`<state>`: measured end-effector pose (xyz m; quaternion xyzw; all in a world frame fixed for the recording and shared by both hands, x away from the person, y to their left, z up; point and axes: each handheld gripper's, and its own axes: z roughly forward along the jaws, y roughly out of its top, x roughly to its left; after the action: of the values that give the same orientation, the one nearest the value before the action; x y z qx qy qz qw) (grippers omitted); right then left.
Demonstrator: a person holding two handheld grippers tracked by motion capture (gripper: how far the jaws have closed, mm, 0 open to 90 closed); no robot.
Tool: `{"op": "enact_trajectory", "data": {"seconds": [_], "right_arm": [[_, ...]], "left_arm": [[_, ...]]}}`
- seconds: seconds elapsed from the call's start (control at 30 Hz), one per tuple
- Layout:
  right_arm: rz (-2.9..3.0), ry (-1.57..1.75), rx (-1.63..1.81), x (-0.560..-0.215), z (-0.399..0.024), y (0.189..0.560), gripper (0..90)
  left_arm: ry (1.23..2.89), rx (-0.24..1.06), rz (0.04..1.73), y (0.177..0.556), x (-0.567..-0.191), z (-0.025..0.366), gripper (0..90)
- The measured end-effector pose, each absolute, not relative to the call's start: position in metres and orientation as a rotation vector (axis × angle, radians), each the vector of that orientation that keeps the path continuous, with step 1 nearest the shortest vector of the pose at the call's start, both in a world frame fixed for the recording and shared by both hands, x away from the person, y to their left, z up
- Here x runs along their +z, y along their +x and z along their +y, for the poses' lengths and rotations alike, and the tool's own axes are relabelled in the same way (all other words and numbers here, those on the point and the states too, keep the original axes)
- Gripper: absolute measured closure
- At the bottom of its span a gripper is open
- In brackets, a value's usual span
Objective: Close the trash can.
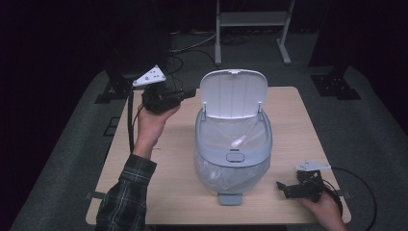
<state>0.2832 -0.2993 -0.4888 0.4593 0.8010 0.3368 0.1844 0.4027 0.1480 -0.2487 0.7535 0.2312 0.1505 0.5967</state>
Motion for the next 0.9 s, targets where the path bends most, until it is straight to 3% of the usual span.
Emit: {"op": "enact_trajectory", "data": {"seconds": [0.27,0.9], "right_arm": [[2.258,1.295,0.95,-0.489,-0.299,0.283,0.0],[2.258,1.294,0.95,-0.489,-0.299,0.283,0.0]], "left_arm": [[1.728,0.319,0.5,0.411,-0.238,0.133,89.9],[1.716,0.232,0.382,0.387,-0.231,0.135,89.9]]}}
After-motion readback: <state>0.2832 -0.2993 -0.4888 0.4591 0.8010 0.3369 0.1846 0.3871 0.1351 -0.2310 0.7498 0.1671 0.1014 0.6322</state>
